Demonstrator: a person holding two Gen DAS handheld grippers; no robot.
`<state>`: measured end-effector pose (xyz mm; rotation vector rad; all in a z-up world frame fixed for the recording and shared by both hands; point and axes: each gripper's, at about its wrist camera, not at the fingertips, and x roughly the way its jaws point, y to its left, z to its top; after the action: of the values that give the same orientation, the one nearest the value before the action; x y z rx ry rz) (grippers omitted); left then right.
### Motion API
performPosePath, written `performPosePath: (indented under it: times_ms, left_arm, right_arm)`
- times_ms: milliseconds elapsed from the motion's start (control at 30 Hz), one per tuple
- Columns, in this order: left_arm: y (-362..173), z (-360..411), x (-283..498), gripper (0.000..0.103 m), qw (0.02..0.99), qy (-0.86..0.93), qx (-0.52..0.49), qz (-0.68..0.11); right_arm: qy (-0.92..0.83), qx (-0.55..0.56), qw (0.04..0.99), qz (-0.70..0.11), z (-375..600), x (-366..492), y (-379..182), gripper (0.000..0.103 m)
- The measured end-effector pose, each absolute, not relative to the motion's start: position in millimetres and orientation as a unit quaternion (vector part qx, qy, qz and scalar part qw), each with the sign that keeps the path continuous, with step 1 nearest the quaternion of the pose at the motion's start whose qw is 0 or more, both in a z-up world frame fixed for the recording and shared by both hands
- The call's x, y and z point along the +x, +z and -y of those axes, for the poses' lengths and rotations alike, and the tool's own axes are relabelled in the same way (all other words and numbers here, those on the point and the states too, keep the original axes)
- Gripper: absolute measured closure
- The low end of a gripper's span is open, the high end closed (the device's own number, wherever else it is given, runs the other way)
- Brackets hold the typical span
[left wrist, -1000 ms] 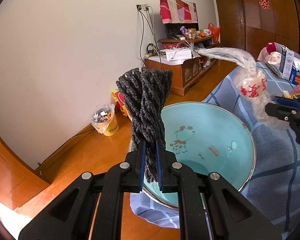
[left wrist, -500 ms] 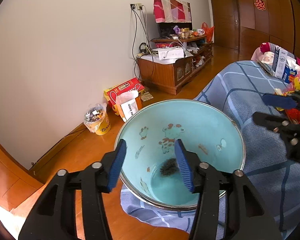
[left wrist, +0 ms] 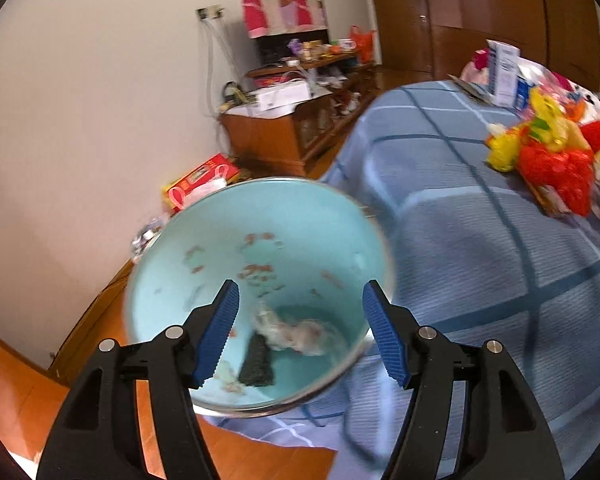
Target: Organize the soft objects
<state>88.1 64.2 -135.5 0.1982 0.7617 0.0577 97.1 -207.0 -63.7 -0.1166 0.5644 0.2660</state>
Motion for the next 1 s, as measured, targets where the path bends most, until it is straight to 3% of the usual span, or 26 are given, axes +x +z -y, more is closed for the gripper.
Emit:
performPosePath:
  times_ms: [200,467,533,567,1000]
  left_arm:
    - [-133,-22,101,0.038,0.928,0.002,0.108,-0.358]
    - [-129,0,113,0.038,0.929,-0.012,0.106,-0.355]
    - [-128,1,113,0.038,0.929,-0.015,0.106,-0.354]
    - [-127,2,113,0.038,0.929,-0.017,0.105,-0.354]
    - [-108,41,111,0.038,0.934,-0.060,0.103,-0.336]
  right_arm:
    - [0.070,-0.022,0.955,-0.287,268,106,-71,0.054]
    - [0.083,-0.026,0.947,-0.308,264,140,-80,0.054]
    - [0.082,-0.027,0.941,-0.326,262,147,-86,0.068]
    - [0.085,-0.024,0.938,-0.334,263,148,-88,0.083]
    - [0.063,0.019,0.968,-0.243,306,91,-52,0.087]
